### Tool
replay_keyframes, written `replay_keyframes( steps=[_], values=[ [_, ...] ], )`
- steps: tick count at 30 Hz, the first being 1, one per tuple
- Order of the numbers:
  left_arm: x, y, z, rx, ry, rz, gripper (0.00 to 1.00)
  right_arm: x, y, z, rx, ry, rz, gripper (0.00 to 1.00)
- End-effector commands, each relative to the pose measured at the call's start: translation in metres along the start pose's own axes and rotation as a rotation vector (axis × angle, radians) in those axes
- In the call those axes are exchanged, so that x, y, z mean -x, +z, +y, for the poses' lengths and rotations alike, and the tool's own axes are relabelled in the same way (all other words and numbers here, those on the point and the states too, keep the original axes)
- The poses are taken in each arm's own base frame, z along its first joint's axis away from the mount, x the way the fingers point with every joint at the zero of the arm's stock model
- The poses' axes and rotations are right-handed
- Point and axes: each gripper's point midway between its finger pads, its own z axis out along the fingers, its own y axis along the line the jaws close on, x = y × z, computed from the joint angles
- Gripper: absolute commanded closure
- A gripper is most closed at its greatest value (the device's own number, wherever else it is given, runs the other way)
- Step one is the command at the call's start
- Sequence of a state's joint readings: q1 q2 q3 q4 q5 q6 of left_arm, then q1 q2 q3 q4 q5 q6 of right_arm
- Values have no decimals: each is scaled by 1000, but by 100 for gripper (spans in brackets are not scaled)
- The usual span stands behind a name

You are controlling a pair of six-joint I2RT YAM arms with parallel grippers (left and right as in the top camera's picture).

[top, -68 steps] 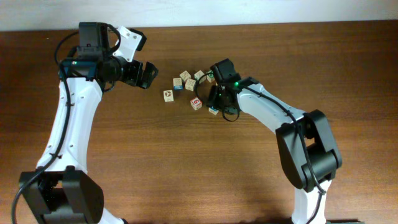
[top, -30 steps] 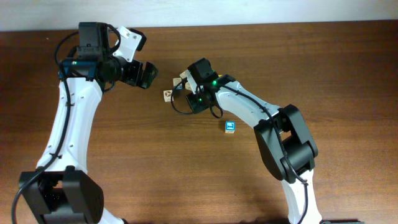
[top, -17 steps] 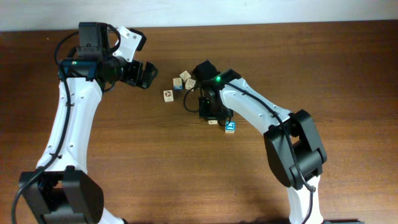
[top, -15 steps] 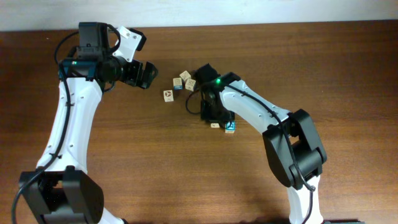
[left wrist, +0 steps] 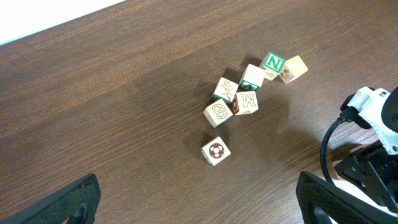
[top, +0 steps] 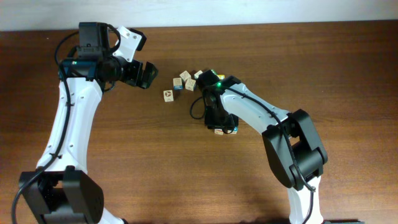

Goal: Rotate 4 blocks

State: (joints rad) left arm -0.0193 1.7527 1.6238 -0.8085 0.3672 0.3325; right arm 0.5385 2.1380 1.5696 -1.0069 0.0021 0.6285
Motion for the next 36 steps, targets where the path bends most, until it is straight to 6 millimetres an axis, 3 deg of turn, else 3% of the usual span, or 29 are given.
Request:
replay_keyframes(
  steps=[1, 4, 7, 9, 12, 15, 19, 21, 26, 33, 36],
  values=[
    [6, -3, 0, -4, -2, -16, 1, -1, -6, 2, 8, 4, -9, 60],
    [6, -3, 0, -4, -2, -16, 1, 19, -24, 10, 30, -29, -72, 60],
    [6, -3, 0, -4, -2, -16, 1, 70, -73, 17, 66, -93, -244, 51],
    [6, -3, 0, -4, -2, -16, 1, 107, -93, 27, 110, -130, -391, 40],
    [6, -3, 0, -4, -2, -16, 1, 153, -104, 20, 120, -119, -554, 38],
    [6, -3, 0, -4, -2, -16, 1, 181, -81, 9, 119, -77, -585, 38],
    [6, -3, 0, -4, -2, -17, 1, 182, -34, 8, 123, -81, -506, 39],
    [6, -3, 0, -4, -2, -16, 1, 183, -23, 10, 121, -82, -501, 40],
    [6, -3, 0, -4, -2, -16, 1, 176, -7, 7, 101, -85, -457, 56],
    [6, -3, 0, -4, -2, -16, 1, 155, 6, -4, 60, -88, -358, 57],
    [6, -3, 0, -4, -2, -16, 1, 168, 1, -1, 71, -84, -413, 57]
  ],
)
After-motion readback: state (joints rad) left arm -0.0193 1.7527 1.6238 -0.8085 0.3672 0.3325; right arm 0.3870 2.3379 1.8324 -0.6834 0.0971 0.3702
